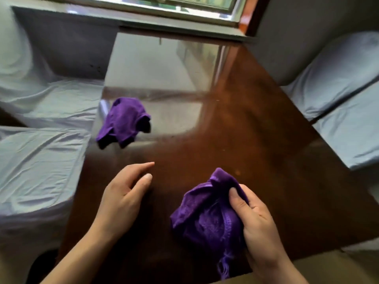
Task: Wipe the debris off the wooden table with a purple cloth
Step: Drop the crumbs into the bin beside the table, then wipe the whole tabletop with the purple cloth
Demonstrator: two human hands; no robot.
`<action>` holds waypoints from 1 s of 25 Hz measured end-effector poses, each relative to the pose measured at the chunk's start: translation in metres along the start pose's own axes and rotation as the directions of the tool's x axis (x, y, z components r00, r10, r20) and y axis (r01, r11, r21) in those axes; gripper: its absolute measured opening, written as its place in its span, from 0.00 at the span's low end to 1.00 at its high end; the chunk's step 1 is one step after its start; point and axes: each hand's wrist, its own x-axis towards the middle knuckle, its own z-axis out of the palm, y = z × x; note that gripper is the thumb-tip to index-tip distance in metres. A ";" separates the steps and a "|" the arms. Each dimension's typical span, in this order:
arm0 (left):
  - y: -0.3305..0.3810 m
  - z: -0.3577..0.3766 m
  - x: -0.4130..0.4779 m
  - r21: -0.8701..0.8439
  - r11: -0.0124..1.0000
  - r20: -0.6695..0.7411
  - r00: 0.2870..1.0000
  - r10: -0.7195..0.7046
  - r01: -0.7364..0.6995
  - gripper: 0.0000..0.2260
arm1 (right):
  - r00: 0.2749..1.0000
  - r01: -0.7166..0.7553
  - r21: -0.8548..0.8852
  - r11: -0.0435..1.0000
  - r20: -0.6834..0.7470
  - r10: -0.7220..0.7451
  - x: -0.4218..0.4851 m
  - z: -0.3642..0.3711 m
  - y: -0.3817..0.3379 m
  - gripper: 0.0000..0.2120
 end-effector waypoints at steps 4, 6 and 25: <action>-0.003 0.038 0.033 0.388 0.919 0.038 0.998 0.055 -0.065 0.17 | 0.997 -0.010 -0.022 1.000 -0.075 0.008 0.009 -0.062 -0.016 0.14; -0.015 0.040 0.044 0.621 0.784 0.005 1.000 0.019 -0.018 0.20 | 0.998 0.003 -0.011 1.000 -0.066 -0.003 0.019 -0.074 -0.020 0.13; -0.027 0.026 0.045 0.249 0.956 -0.431 0.901 -0.035 0.156 0.22 | 0.974 -0.132 0.026 0.991 0.190 0.125 0.194 0.114 -0.017 0.10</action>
